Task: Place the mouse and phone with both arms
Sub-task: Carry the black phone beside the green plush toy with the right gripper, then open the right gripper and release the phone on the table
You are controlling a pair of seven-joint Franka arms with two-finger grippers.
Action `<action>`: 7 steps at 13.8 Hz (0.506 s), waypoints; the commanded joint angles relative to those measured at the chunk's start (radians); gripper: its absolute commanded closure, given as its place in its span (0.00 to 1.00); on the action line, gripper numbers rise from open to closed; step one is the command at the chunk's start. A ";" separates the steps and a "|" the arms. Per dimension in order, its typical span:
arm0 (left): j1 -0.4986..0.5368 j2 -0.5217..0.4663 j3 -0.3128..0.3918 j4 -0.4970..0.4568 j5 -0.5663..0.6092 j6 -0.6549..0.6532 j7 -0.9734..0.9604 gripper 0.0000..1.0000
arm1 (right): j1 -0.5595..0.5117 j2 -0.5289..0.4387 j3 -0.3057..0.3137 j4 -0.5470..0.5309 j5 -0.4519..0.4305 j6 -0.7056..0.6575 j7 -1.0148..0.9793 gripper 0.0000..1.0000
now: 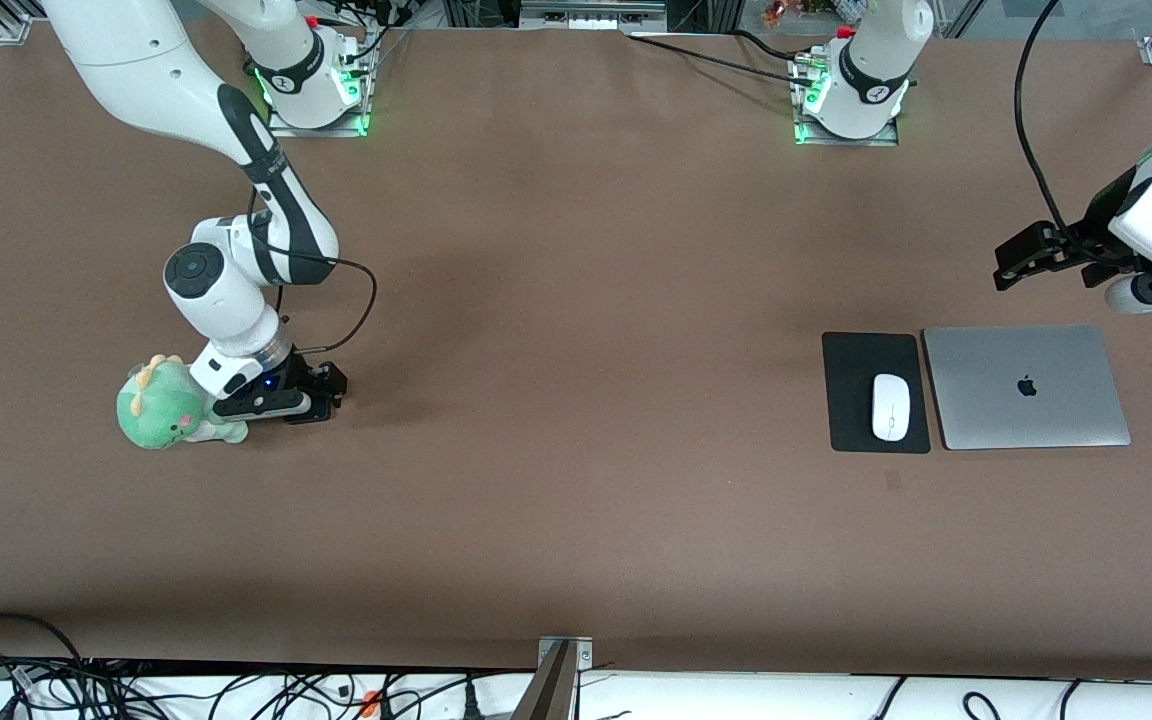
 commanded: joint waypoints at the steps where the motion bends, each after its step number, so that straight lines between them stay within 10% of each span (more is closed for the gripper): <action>1: -0.002 0.014 -0.002 0.030 -0.007 -0.012 -0.003 0.00 | -0.008 -0.076 0.012 0.040 0.018 -0.134 -0.002 0.00; 7: -0.002 0.014 -0.002 0.031 -0.007 -0.012 -0.003 0.00 | -0.010 -0.309 -0.001 0.096 0.019 -0.488 -0.004 0.00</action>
